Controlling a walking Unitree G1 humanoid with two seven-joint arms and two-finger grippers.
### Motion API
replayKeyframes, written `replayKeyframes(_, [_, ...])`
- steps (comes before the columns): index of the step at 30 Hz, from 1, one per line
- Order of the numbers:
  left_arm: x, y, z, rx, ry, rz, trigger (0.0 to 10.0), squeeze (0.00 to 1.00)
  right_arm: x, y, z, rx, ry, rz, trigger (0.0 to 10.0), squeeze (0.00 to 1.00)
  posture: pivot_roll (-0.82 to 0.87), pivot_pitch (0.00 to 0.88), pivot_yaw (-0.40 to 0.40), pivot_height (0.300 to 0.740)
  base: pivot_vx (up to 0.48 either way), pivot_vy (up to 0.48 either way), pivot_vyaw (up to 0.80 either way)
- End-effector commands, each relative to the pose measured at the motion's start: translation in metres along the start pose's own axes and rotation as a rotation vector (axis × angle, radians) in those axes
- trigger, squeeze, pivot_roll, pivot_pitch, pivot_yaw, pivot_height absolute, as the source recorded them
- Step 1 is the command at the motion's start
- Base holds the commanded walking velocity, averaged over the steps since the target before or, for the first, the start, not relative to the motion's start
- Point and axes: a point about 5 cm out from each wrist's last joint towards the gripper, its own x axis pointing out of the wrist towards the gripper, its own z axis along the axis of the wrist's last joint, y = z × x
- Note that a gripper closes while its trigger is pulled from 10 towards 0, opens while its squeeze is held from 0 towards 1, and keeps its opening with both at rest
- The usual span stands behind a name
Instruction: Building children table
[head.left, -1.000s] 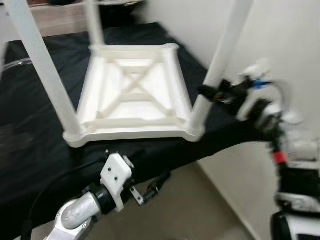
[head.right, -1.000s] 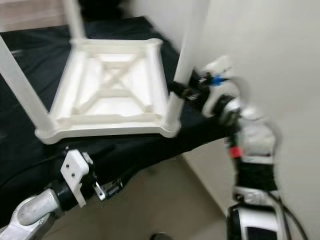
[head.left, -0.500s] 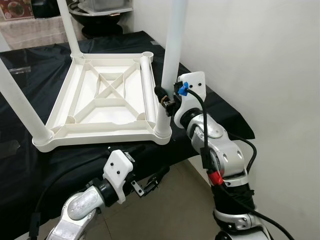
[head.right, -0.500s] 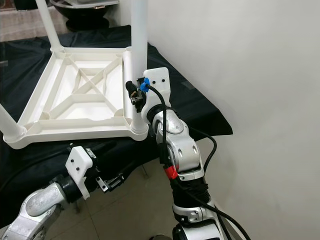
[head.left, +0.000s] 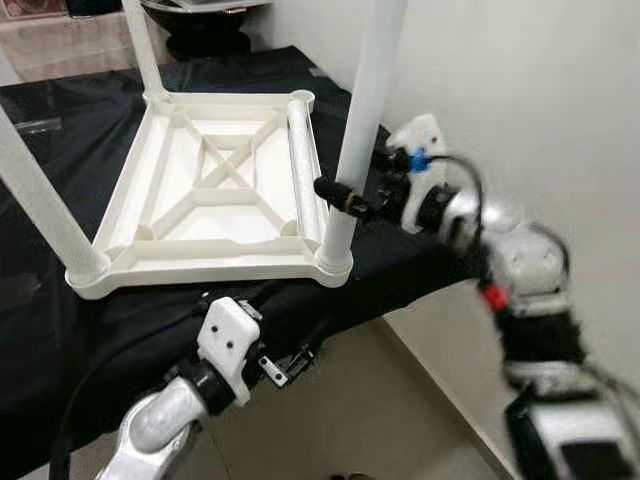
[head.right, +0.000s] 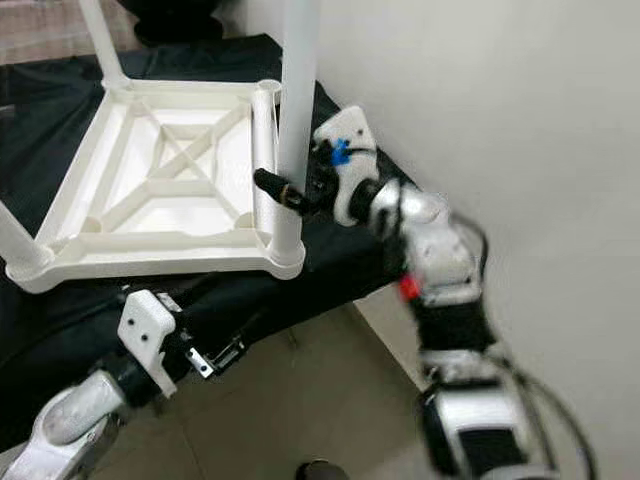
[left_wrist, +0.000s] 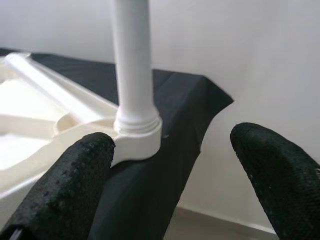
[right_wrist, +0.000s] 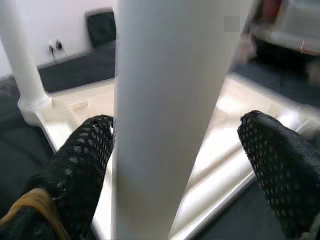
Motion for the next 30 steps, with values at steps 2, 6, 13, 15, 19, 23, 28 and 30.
replayKeyframes(2, [-0.004, -0.003, 0.002, 0.003, 0.010, 0.009, 10.0, 0.00, 0.003, -0.003, -0.001, 0.013, -0.024, 0.071, 10.0, 1.00, 0.03, 0.180, -0.119, 0.740, 0.000, 0.000, 0.00])
replayKeyframes(6, [-0.011, -0.007, 0.001, -0.003, 0.033, 0.006, 10.0, 0.00, 0.001, -0.020, 0.017, 0.064, -0.109, 0.151, 10.0, 0.00, 0.05, 0.193, -0.111, 0.740, 0.000, 0.000, 0.00])
replayKeyframes(13, [-0.015, -0.011, 0.001, -0.012, 0.053, -0.001, 10.0, 0.00, -0.005, -0.031, 0.031, 0.075, -0.168, 0.265, 0.0, 0.00, 0.07, 0.199, -0.100, 0.740, 0.000, 0.000, 0.00])
replayKeyframes(15, [-0.016, -0.011, 0.001, -0.014, 0.056, -0.002, 10.0, 0.00, -0.006, -0.033, 0.033, 0.078, -0.183, 0.287, 0.0, 0.00, 0.07, 0.199, -0.096, 0.740, 0.000, 0.000, 0.00])
replayKeyframes(19, [-0.017, -0.012, 0.002, -0.018, 0.064, -0.004, 10.0, 0.00, -0.009, -0.036, 0.034, 0.080, -0.185, 0.353, 0.0, 0.00, 0.07, 0.199, -0.094, 0.740, 0.000, 0.000, 0.00])
replayKeyframes(23, [-0.018, -0.012, 0.002, -0.019, 0.068, -0.004, 10.0, 0.00, -0.011, -0.037, 0.033, 0.071, -0.165, 0.388, 0.0, 0.00, 0.06, 0.202, -0.092, 0.740, 0.000, 0.000, 0.00])
replayKeyframes(28, [-0.017, -0.012, 0.002, -0.024, 0.069, -0.003, 10.0, 0.00, -0.016, -0.041, 0.033, 0.050, -0.106, 0.402, 0.0, 0.00, 0.04, 0.207, -0.093, 0.740, 0.000, 0.000, 0.00])
replayKeyframes(30, [-0.016, -0.012, 0.002, -0.027, 0.067, -0.002, 10.0, 0.00, -0.018, -0.044, 0.033, 0.028, -0.080, 0.367, 0.0, 0.00, 0.03, 0.208, -0.097, 0.740, 0.000, 0.000, 0.00])
